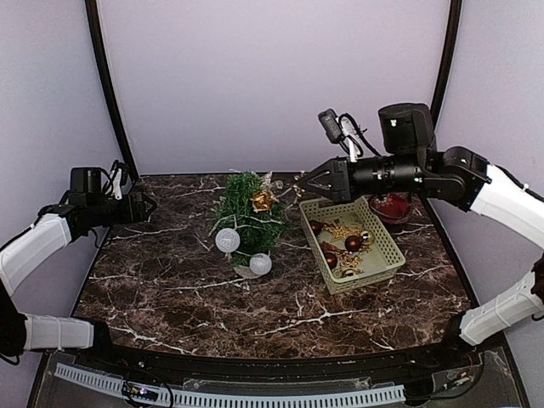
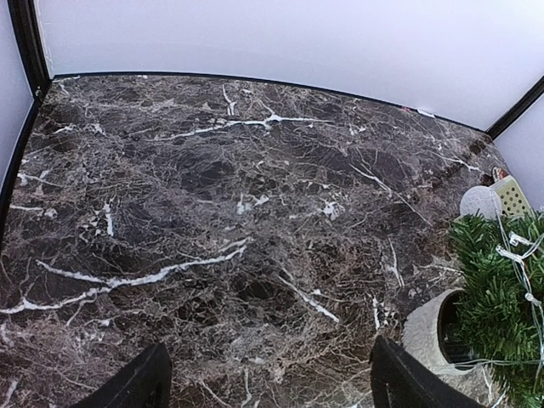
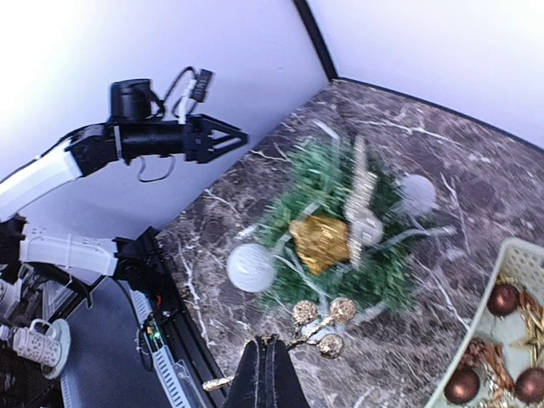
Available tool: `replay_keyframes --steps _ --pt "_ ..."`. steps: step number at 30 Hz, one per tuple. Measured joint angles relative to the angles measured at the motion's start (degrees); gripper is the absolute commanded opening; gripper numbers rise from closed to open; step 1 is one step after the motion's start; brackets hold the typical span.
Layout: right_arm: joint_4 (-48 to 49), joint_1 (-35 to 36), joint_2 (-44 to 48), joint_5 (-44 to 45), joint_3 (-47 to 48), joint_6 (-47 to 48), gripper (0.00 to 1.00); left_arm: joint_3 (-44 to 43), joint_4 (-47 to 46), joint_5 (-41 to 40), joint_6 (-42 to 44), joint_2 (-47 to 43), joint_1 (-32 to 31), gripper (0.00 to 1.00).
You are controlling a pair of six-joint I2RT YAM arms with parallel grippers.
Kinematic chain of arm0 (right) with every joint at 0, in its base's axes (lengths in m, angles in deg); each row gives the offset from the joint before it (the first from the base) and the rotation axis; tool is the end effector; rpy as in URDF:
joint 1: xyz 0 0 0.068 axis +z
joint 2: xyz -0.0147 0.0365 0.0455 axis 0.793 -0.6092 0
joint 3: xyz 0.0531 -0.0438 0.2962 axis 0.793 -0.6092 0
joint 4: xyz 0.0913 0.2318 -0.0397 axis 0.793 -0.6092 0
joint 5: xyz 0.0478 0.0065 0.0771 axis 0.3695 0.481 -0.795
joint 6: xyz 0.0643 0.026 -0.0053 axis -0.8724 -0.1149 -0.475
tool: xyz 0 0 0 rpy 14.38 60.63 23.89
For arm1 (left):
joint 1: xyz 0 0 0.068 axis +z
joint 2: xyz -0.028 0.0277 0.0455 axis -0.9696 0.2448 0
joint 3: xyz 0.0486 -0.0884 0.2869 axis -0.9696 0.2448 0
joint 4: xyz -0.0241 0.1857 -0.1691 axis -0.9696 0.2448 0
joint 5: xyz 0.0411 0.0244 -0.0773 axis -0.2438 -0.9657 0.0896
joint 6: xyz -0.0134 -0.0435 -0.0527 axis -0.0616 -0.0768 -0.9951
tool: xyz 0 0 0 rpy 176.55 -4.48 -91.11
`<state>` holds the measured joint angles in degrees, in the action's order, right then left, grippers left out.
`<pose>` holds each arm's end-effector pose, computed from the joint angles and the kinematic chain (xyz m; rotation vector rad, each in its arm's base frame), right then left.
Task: Decorate the small christmas tree
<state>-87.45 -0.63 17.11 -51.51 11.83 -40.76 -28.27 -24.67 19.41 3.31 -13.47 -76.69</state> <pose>0.1628 0.2278 0.4304 -0.6718 1.9808 1.0604 0.2359 -0.0200 0.3035 0.0234 2.0749 -0.4215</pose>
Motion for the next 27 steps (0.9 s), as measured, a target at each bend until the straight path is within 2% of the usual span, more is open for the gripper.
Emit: replay_keyframes --steps 6,15,21,27 --pt "-1.29 7.10 -10.14 3.04 13.55 4.44 0.00 0.42 -0.22 0.33 -0.04 -0.26 0.00 0.83" --pt "-8.41 10.23 -28.83 14.64 31.98 8.94 0.00 0.68 -0.57 1.14 -0.15 -0.92 0.00 0.82" --pt "-14.16 11.08 -36.89 21.07 40.30 9.90 0.00 0.87 -1.16 3.19 -0.46 -1.05 0.00 0.81" --pt "-18.40 11.39 -39.82 25.68 44.06 10.01 0.00 0.87 -1.25 4.13 -0.74 -1.05 0.00 0.81"
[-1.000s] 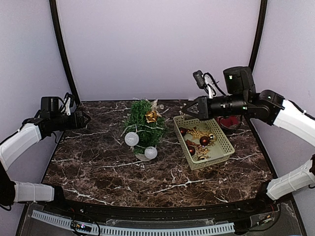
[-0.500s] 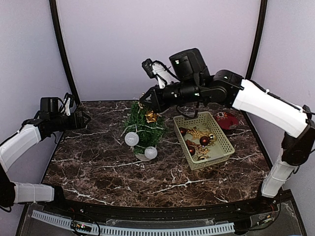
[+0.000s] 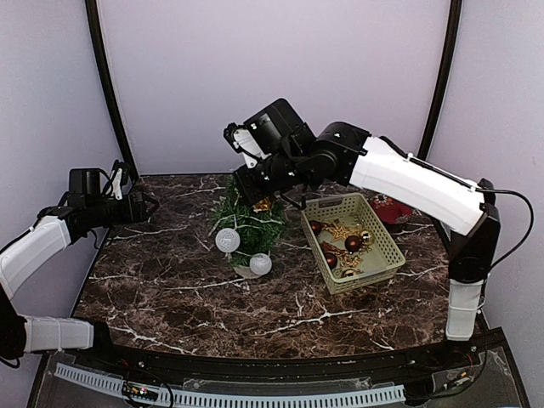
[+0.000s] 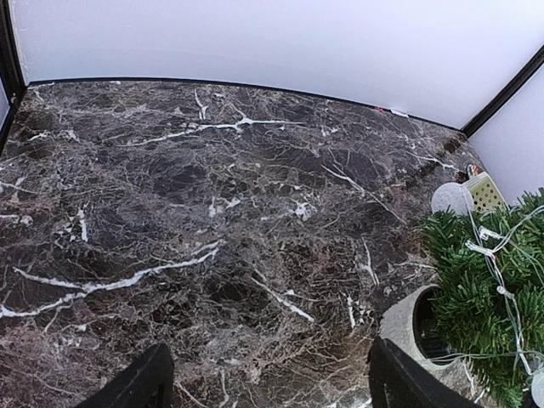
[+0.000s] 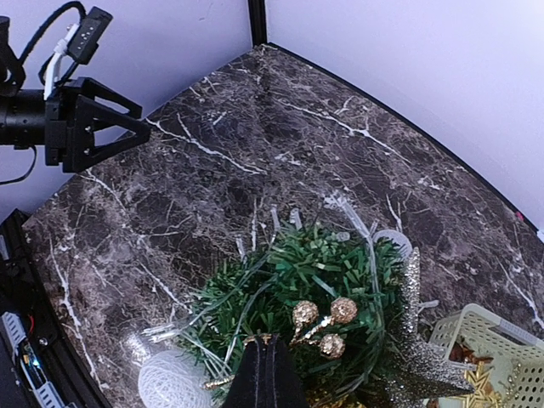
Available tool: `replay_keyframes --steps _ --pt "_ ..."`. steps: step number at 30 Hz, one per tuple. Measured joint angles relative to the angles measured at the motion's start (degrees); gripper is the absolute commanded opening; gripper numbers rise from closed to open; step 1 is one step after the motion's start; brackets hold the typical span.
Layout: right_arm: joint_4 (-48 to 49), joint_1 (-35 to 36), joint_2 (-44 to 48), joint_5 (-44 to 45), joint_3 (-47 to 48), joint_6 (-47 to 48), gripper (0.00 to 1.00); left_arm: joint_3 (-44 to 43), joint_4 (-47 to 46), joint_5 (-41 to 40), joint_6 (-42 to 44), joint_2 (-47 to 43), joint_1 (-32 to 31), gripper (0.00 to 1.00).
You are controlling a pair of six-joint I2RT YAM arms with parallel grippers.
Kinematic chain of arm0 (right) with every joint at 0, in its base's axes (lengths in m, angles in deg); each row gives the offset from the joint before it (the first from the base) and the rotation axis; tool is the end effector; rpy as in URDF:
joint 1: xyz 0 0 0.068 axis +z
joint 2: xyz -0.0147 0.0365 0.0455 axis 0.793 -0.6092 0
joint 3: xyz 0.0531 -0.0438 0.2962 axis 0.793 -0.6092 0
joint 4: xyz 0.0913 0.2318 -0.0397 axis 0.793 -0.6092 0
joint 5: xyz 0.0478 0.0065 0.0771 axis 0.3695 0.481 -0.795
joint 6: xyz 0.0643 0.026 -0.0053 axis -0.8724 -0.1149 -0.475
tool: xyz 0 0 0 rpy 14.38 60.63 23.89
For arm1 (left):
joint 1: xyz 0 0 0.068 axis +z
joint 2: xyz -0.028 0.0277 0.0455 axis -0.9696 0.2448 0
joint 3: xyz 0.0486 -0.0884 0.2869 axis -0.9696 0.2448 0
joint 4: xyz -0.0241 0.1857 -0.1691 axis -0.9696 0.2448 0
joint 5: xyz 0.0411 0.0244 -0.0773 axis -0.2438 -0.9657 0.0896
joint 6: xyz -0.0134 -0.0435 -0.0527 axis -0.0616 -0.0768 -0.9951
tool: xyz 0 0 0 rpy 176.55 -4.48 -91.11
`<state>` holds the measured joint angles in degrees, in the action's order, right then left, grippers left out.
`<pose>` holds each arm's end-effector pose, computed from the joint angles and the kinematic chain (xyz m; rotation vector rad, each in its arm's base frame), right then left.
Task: Decorate the small christmas tree
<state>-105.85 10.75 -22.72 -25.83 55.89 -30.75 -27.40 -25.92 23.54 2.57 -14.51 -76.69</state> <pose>0.2182 0.4049 0.4107 -0.8192 2.0612 0.5165 0.2315 -0.0238 0.3050 0.0608 2.0484 -0.5013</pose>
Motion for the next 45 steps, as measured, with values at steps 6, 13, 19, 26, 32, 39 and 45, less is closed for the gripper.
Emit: replay_keyframes --steps 6,13,19,26,32,39,45 --pt "-2.43 0.28 -1.84 2.45 1.29 -0.02 0.00 0.00 0.00 0.52 -0.24 0.00 0.00 0.81" --pt "-3.04 0.87 -3.82 2.82 1.36 -0.04 0.00 0.02 -0.02 0.66 -0.26 0.00 0.00 0.81" --pt "-3.28 0.94 -4.66 3.21 1.42 -0.22 0.00 0.02 -0.02 0.66 -0.26 0.00 0.00 0.81" --pt "-4.76 0.94 -4.66 3.23 3.34 -0.48 0.15 0.02 -0.02 0.68 -0.26 0.00 0.00 0.81" --pt "-5.66 0.94 -3.69 1.99 5.51 -1.25 0.34 0.02 -0.02 0.66 -0.26 -0.02 0.00 0.81" --pt "-5.55 0.94 1.07 -0.33 5.27 -2.05 0.46 0.02 -0.02 0.61 -0.24 -0.02 0.00 0.81" --pt "-2.71 -0.17 13.79 1.44 -5.88 -3.98 0.51 0.22 -0.07 0.24 -0.24 -0.42 0.00 0.81"
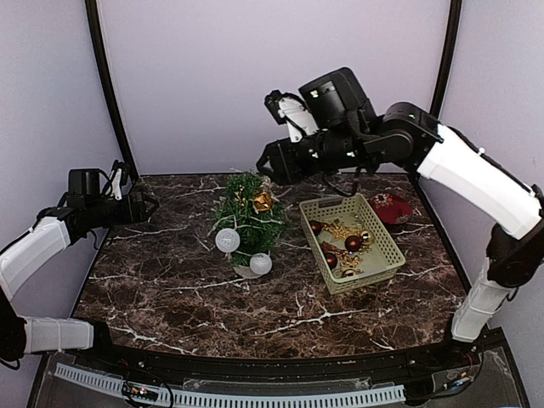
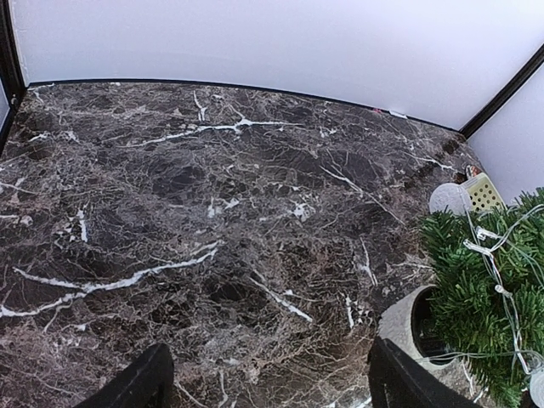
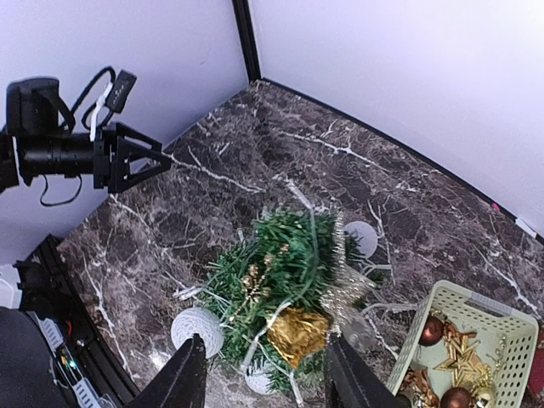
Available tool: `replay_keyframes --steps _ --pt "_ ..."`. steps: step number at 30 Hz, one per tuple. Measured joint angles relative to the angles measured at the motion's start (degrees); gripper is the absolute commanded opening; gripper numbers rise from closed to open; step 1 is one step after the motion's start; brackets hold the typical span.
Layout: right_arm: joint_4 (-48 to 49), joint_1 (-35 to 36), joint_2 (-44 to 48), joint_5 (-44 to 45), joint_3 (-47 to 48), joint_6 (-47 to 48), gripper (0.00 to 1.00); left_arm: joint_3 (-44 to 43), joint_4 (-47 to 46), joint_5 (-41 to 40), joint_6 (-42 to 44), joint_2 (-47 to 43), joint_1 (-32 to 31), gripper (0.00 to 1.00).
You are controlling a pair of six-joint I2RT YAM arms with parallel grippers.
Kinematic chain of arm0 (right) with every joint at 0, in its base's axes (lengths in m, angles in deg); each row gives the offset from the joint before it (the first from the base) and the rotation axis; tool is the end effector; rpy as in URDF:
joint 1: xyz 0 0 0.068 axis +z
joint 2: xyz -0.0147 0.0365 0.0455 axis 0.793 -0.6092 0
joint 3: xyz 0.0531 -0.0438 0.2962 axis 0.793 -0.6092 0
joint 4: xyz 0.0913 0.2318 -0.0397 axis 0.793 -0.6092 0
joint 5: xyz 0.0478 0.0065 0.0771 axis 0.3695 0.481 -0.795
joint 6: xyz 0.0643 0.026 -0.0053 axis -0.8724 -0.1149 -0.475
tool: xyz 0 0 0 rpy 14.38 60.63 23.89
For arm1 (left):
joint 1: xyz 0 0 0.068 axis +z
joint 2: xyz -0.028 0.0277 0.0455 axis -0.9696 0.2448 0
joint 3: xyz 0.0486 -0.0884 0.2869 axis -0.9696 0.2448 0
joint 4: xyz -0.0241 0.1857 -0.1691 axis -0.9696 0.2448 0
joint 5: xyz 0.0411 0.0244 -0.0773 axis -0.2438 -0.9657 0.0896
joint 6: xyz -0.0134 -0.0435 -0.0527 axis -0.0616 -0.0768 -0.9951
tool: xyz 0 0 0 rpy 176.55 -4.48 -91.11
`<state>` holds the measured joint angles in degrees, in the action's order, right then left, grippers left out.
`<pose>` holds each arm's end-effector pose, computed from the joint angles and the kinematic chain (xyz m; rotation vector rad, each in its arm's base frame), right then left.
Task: Decorate the small christmas tree
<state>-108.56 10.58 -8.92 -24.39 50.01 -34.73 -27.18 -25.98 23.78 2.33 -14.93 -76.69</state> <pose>0.1852 0.3339 0.4693 -0.6883 2.0209 0.5904 0.2298 -0.0240 0.3054 0.0602 2.0443 -0.5077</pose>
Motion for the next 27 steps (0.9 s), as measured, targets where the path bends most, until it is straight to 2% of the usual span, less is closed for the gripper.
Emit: replay_keyframes --steps 6,11,17,21,27 --pt "4.70 -10.71 13.99 -0.24 -19.54 -4.46 0.56 0.31 -0.37 -1.16 0.07 -0.81 0.00 0.81" --pt "7.89 -22.08 17.35 -2.58 -33.29 -6.40 0.55 0.85 -0.83 -2.32 0.46 -1.62 0.00 0.81" --pt "11.74 -30.27 15.37 -9.42 -45.00 -5.86 0.52 1.27 -1.05 -3.41 1.05 -1.84 0.00 0.81" --pt "15.02 -30.80 9.81 -15.58 -48.52 -2.95 0.50 1.29 -1.25 -3.80 1.27 -1.79 0.00 0.81" --pt "17.79 -30.80 0.63 -18.34 -48.81 1.57 0.48 1.29 -1.25 -4.37 1.55 -1.16 0.00 0.81"
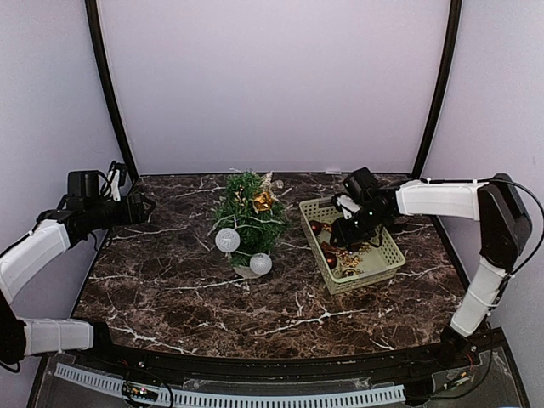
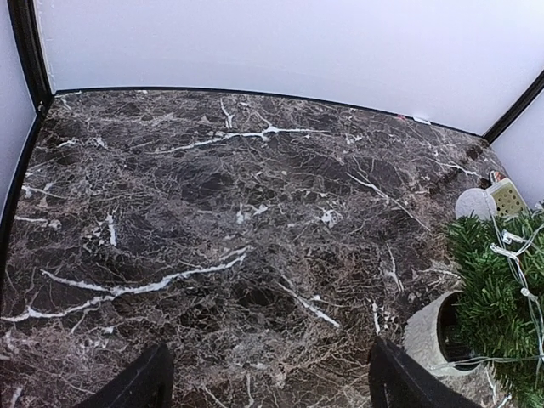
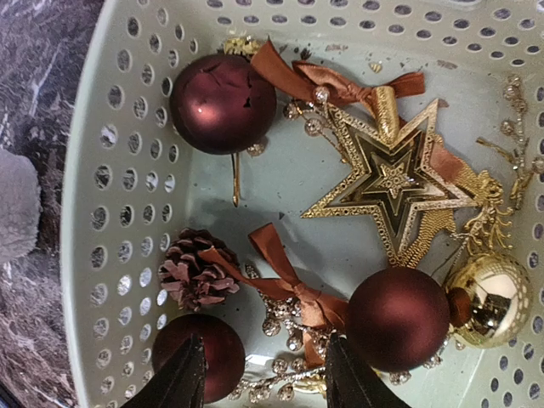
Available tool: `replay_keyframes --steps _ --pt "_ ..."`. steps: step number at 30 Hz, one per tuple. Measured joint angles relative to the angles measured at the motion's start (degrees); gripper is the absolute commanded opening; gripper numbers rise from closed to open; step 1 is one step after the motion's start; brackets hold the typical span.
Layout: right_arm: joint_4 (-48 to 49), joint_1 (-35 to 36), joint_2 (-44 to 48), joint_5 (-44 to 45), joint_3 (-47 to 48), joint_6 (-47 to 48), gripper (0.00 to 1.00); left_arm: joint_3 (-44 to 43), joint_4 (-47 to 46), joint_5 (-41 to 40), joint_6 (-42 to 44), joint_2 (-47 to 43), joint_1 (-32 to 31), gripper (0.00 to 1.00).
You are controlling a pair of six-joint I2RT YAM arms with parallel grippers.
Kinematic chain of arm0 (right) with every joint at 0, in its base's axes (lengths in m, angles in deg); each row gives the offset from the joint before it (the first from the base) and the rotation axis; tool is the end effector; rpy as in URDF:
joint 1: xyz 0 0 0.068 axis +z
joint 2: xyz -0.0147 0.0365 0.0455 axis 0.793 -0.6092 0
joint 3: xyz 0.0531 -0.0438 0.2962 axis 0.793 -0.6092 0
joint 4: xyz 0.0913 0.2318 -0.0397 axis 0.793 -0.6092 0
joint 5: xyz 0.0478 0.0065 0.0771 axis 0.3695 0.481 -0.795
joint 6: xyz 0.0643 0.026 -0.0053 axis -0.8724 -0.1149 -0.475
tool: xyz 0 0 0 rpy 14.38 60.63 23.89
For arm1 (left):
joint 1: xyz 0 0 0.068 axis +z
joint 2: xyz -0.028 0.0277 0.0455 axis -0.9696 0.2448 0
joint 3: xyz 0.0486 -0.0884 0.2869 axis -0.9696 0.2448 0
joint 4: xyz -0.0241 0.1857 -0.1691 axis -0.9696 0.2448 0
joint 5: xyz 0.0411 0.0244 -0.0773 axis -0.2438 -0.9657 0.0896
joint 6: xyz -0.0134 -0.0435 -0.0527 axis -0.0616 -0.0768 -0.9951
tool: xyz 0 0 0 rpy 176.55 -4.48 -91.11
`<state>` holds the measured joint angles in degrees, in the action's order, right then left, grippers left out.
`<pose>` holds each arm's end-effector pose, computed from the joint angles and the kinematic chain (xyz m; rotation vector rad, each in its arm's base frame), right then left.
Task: Decorate the small christmas tree
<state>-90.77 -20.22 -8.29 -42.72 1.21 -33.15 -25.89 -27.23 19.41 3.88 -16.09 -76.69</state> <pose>0.2999 0.1942 0.2245 -0.4105 2.6443 0.3773 0.2270 -0.0199 0.3034 0.0430 2.0257 -0.4115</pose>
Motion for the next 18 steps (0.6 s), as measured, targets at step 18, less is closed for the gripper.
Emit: replay_keyframes --steps 18 --pt "-0.28 0.00 -11.85 4.35 5.40 9.29 0.16 0.02 0.02 -1.03 0.66 1.70 0.00 0.81"
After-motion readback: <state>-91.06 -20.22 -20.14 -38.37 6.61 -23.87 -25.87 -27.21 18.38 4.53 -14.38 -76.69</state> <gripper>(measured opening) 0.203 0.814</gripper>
